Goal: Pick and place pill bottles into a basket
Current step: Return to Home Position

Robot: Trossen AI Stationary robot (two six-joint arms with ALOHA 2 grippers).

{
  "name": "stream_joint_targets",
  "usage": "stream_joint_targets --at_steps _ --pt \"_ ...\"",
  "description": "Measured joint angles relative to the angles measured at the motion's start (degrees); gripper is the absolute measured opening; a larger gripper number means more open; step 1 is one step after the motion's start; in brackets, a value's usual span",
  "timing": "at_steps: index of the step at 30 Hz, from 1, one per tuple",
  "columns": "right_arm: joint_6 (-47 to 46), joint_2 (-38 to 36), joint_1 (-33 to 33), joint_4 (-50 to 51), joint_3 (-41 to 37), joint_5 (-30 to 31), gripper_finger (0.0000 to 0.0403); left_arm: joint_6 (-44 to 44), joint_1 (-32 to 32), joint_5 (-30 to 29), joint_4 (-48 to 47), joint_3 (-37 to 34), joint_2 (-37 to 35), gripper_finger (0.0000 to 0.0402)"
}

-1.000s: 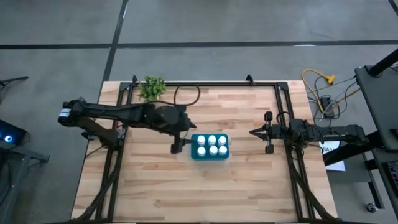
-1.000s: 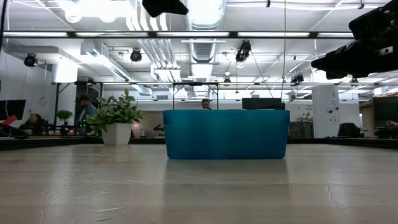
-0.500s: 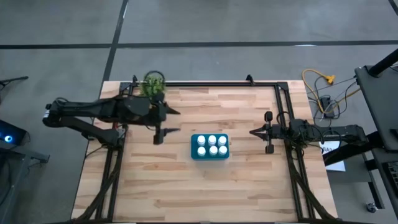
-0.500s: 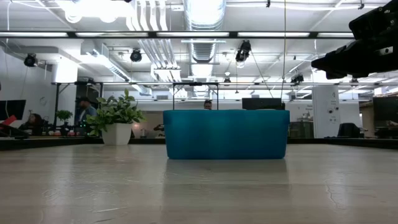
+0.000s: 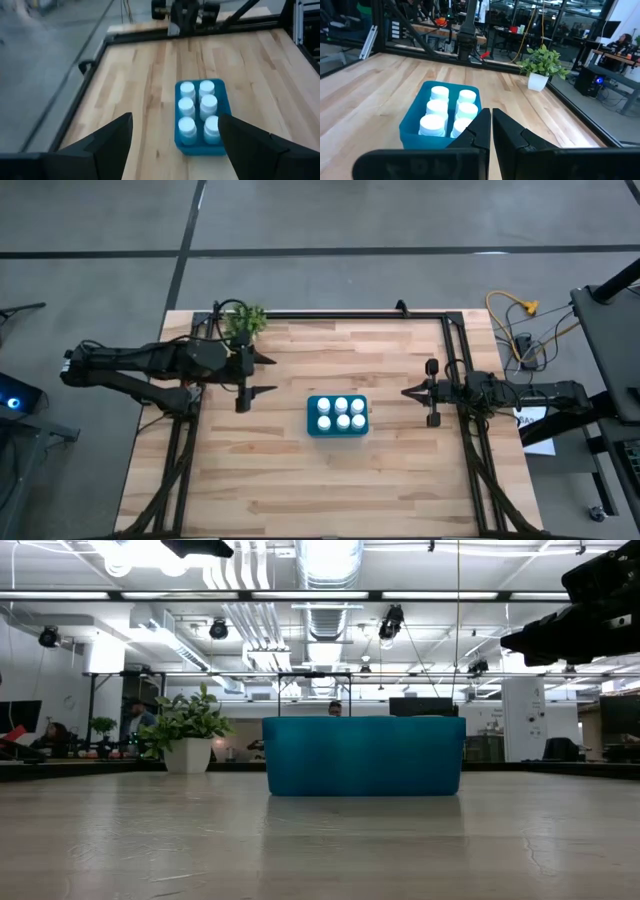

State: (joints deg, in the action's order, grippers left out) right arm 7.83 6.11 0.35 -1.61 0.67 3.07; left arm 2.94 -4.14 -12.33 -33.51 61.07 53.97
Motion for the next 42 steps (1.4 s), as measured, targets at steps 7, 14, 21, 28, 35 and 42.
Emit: stream_joint_targets --at_steps 7,14,21,28,35,42 --pt "1.9 0.0 0.0 0.1 0.0 0.0 0.0008 14.0 0.0 13.6 31.6 -9.9 -1.9 0.0274" --pt "-7.9 -0.1 0.0 -6.9 0.0 0.9 0.0008 4.1 0.2 10.9 51.9 -21.9 -6.6 0.0274" --pt "-10.5 -0.1 0.0 -17.1 0.0 1.6 0.0008 -9.7 1.2 10.2 55.8 -30.5 -14.3 0.0274" --pt "-16.3 -0.1 0.0 -25.7 0.0 4.7 0.0008 -11.2 1.2 9.1 56.3 -34.2 -23.4 0.0274" --pt "-19.3 -0.1 0.0 -31.4 0.0 8.5 0.0008 -9.8 1.2 8.3 58.1 -38.9 -32.7 0.0274" --pt "-18.3 -0.9 0.0 -38.3 0.0 8.5 0.0008 -10.1 1.2 7.3 59.7 -44.4 -44.1 0.0274"
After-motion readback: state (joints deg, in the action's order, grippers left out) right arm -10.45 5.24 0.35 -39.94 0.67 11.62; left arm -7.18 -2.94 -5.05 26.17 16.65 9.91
